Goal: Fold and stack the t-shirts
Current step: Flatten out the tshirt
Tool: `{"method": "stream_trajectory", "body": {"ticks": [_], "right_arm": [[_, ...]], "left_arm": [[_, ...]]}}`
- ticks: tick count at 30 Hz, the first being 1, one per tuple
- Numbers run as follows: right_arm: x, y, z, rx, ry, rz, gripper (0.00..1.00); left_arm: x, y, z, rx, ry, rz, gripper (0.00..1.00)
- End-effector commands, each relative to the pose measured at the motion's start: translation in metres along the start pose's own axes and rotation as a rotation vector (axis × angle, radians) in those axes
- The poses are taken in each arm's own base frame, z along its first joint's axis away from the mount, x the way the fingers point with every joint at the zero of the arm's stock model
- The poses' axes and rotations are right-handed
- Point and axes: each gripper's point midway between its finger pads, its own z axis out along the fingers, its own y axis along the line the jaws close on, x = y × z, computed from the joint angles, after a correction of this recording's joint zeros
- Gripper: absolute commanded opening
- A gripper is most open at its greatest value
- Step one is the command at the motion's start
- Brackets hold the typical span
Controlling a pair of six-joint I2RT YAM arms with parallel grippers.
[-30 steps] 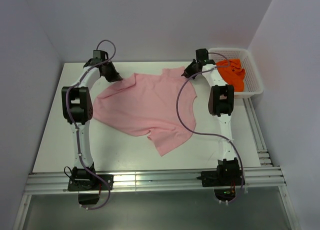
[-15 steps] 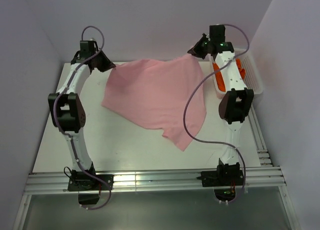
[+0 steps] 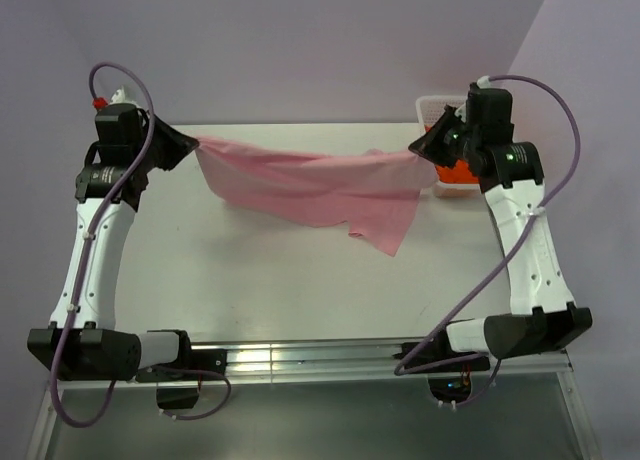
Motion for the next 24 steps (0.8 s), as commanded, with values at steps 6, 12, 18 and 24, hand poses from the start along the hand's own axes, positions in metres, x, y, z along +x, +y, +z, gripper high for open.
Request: {"method": "stream_trajectory", "body": {"ticks": [6,12,18,24], "right_arm": [[-0.019,-0.003,0.029,0.05,-0.013,-0.002,0.0],[-0.081,0.02,0.116,0.041,-0.032,-0.077,0.0],[-0.159,0.097,0.083,-0.282,-0.253,-0.093,0.0],[-0.197,0.171,-0.057,-0.531,-0.555,-0.249,0.0]], "left_arm": [[-0.025,0.004,0.041,-0.085,0.007,-0.044,0.0],[-0.073,-0.009,0.128,-0.051,0.018,-0.023,0.0],[-0.149,-0.087,0.141,0.32,-0.084,-0.028,0.0],[-0.188,-0.168,-0.022,0.554,-0.35,0.169,0.0]]}}
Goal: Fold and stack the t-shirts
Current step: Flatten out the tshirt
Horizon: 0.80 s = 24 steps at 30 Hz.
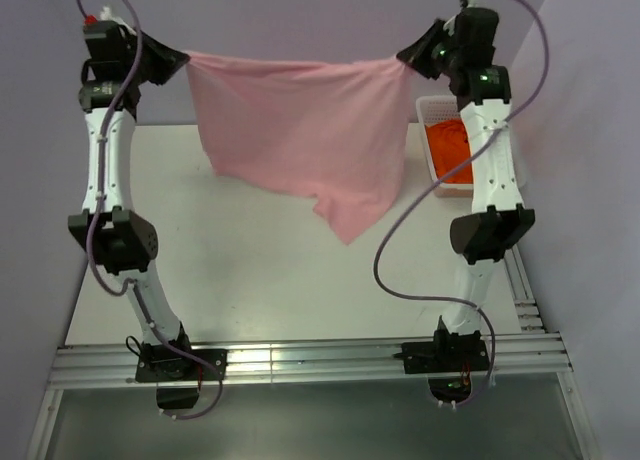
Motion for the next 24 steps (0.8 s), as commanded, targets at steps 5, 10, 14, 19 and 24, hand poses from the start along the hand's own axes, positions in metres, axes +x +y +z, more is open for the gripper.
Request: {"method": "stream_trajectory", "body": {"ticks": [5,10,14,19,24], "right_arm": [[-0.081,0.158,-0.201,-0.432,-0.374,-0.236,0.0],[-0.003,0.107,-0.143,-0.326,-0.124,-0.142,0.0],[0.098,0.047,-0.107,-0.201,0.043,-0.089,0.0],[0.258,-0.071,-0.086,0.001,0.353,0.096,0.0],[0.335,-0.129,-0.115,0.163,0.475,0.168,0.0]], "left_arm": [[-0.065,-0.187,-0.195,0.423,-0.34,0.263,0.0],[-0.017,-0.097,-0.161,0.187,-0.218,0.192,0.0],[0.041,0.005,-0.128,-0.022,-0.154,0.124,0.0],[0.139,0.145,-0.128,-0.341,0.012,-0.005,0.0],[0.215,0.236,-0.169,-0.701,0.181,-0.107,0.0]]}}
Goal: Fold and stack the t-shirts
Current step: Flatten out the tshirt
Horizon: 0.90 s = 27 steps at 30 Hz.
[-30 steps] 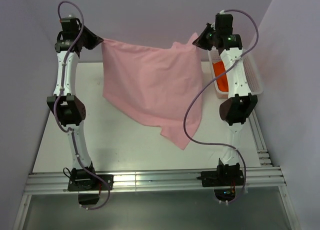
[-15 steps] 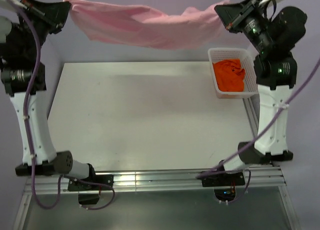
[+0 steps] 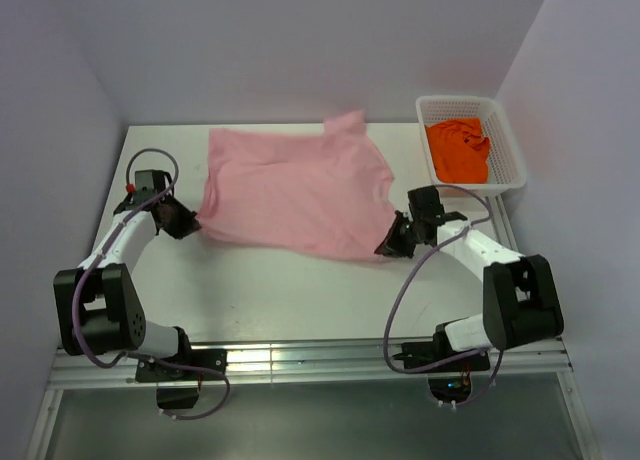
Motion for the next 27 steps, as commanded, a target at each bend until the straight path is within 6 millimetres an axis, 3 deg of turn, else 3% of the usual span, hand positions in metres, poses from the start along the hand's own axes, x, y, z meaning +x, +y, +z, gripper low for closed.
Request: {"method": "stream_trajectory", "body": {"ticks": [1,6,15,17,18,20,21,22,23,24,25,26,27], "right_arm": [[-0.01,0.023,-0.025,-0.098,-0.133,-0.032,0.0],[-0.009,0.02,-0.026,-0.069,-0.106,-0.056,0.0],[0.004,0.001,-0.029,0.011,-0.059,-0.099,0.0],[-0.001,0.002,-0.027,0.017,-0.064,-0.091,0.0],[-0.014,0.016,-0.033,0.002,-0.09,-0.104,0.0],[-0.028,0.029,-0.044,0.005,-0.109,-0.125,0.0],[-0.051,0.058,-0.066,-0.045,-0.177,-0.167,0.0],[-0.06,0.072,-0.08,-0.07,-0.213,-0.188,0.0],[-0.066,0.085,-0.102,-0.088,-0.254,-0.209,0.0],[-0.084,0.117,-0.137,-0.154,-0.338,-0.248,0.0],[-0.082,0.129,-0.163,-0.18,-0.37,-0.285,0.0],[-0.083,0.14,-0.185,-0.203,-0.41,-0.309,0.0],[-0.088,0.158,-0.22,-0.24,-0.484,-0.342,0.0]], "left_arm": [[-0.002,0.019,-0.014,-0.074,-0.062,-0.022,0.0],[0.007,0.017,-0.01,-0.038,-0.036,-0.021,0.0],[0.001,0.014,-0.031,-0.041,-0.073,-0.033,0.0],[-0.002,0.012,-0.03,-0.041,-0.078,-0.042,0.0],[-0.003,0.012,-0.029,-0.055,-0.071,-0.044,0.0],[-0.026,-0.02,-0.046,0.031,-0.119,-0.031,0.0],[-0.048,-0.052,-0.075,0.14,-0.196,-0.01,0.0],[-0.054,-0.072,-0.093,0.2,-0.23,0.013,0.0],[-0.06,-0.088,-0.114,0.254,-0.267,0.036,0.0],[-0.067,-0.105,-0.145,0.323,-0.324,0.06,0.0],[-0.071,-0.125,-0.179,0.385,-0.37,0.085,0.0],[-0.071,-0.132,-0.201,0.425,-0.397,0.105,0.0],[-0.068,-0.137,-0.233,0.481,-0.438,0.12,0.0]]}}
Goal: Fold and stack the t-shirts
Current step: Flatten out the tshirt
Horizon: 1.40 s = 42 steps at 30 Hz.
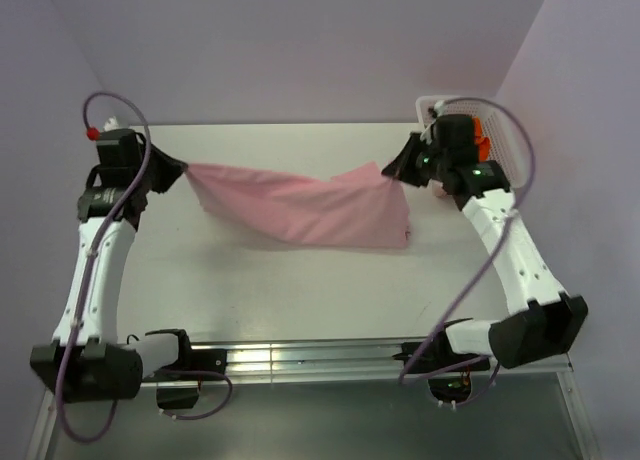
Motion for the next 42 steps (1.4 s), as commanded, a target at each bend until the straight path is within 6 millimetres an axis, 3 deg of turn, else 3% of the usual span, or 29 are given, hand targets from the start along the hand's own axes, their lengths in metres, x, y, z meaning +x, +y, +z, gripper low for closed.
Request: {"method": "stream_trajectory", "body": {"ticks": [1,3,4,6,7,9,10,12,13,16,18,21,23,24,26,27,29,30,31,32,33,34,35,36,38,39,40,41,42], "right_arm": [[-0.041,0.058,-0.111,-0.106,-0.243,-0.148,0.0],[-0.042,0.069,-0.144,-0.128,-0.321,-0.165,0.0],[-0.037,0.072,-0.173,-0.153,-0.383,-0.165,0.0],[-0.03,0.075,-0.203,-0.188,-0.451,-0.172,0.0],[-0.022,0.078,-0.233,-0.227,-0.521,-0.2,0.0],[-0.014,0.084,-0.27,-0.278,-0.604,-0.234,0.0],[-0.007,0.08,-0.294,-0.278,-0.667,-0.257,0.0],[-0.005,0.08,-0.334,-0.276,-0.763,-0.269,0.0],[-0.007,0.074,-0.348,-0.244,-0.815,-0.275,0.0],[-0.013,0.072,-0.374,-0.223,-0.903,-0.28,0.0],[-0.022,0.074,-0.375,-0.214,-0.925,-0.278,0.0],[-0.045,0.087,-0.357,-0.222,-0.916,-0.283,0.0],[-0.064,0.099,-0.338,-0.241,-0.907,-0.283,0.0],[-0.069,0.099,-0.32,-0.232,-0.883,-0.273,0.0],[-0.09,0.108,-0.299,-0.244,-0.901,-0.27,0.0],[-0.096,0.105,-0.276,-0.221,-0.882,-0.264,0.0],[-0.116,0.109,-0.239,-0.209,-0.87,-0.256,0.0],[-0.121,0.104,-0.216,-0.177,-0.846,-0.265,0.0],[-0.132,0.103,-0.182,-0.146,-0.813,-0.27,0.0],[-0.138,0.099,-0.163,-0.116,-0.796,-0.275,0.0],[-0.142,0.093,-0.14,-0.085,-0.775,-0.283,0.0],[-0.155,0.084,-0.108,-0.03,-0.771,-0.273,0.0],[-0.16,0.08,-0.09,-0.009,-0.757,-0.274,0.0],[-0.163,0.07,-0.053,0.028,-0.706,-0.279,0.0],[-0.174,0.057,-0.02,0.079,-0.687,-0.27,0.0],[-0.177,0.047,0.014,0.116,-0.639,-0.274,0.0],[-0.186,0.046,0.023,0.137,-0.634,-0.27,0.18],[-0.176,0.028,0.051,0.189,-0.568,-0.263,0.54],[-0.187,0.032,0.056,0.192,-0.569,-0.251,0.87]], "left_arm": [[-0.046,-0.076,-0.119,0.276,-0.208,0.069,0.0],[-0.048,-0.078,-0.166,0.325,-0.273,0.087,0.0],[-0.046,-0.075,-0.188,0.329,-0.285,0.091,0.0],[-0.044,-0.075,-0.233,0.383,-0.348,0.117,0.0],[-0.046,-0.078,-0.26,0.414,-0.386,0.124,0.0],[-0.041,-0.068,-0.29,0.404,-0.41,0.145,0.0],[-0.047,-0.073,-0.321,0.437,-0.467,0.152,0.0],[-0.046,-0.067,-0.337,0.405,-0.47,0.17,0.0],[-0.052,-0.072,-0.363,0.441,-0.524,0.174,0.0],[-0.065,-0.076,-0.383,0.443,-0.589,0.162,0.0],[-0.074,-0.083,-0.383,0.456,-0.614,0.155,0.0],[-0.093,-0.098,-0.371,0.476,-0.663,0.153,0.0],[-0.109,-0.103,-0.352,0.455,-0.702,0.126,0.0],[-0.112,-0.101,-0.328,0.421,-0.686,0.124,0.0],[-0.129,-0.111,-0.313,0.437,-0.74,0.108,0.0],[-0.129,-0.107,-0.277,0.39,-0.704,0.109,0.0],[-0.143,-0.116,-0.253,0.404,-0.738,0.088,0.0],[-0.141,-0.111,-0.207,0.353,-0.69,0.096,0.0],[-0.144,-0.108,-0.186,0.319,-0.683,0.09,0.0],[-0.152,-0.11,-0.17,0.312,-0.701,0.084,0.0],[-0.145,-0.1,-0.12,0.245,-0.637,0.091,0.0],[-0.145,-0.094,-0.098,0.221,-0.616,0.077,0.0],[-0.145,-0.088,-0.077,0.2,-0.6,0.06,0.0],[-0.14,-0.078,-0.033,0.179,-0.553,0.056,0.0],[-0.134,-0.065,0.009,0.14,-0.5,0.011,0.0],[-0.122,-0.054,0.052,0.111,-0.425,0.012,0.0],[-0.108,-0.032,0.097,0.037,-0.35,-0.002,0.02],[-0.113,-0.038,0.093,0.047,-0.354,-0.008,0.06],[-0.103,-0.026,0.131,-0.003,-0.294,-0.006,0.11]]}}
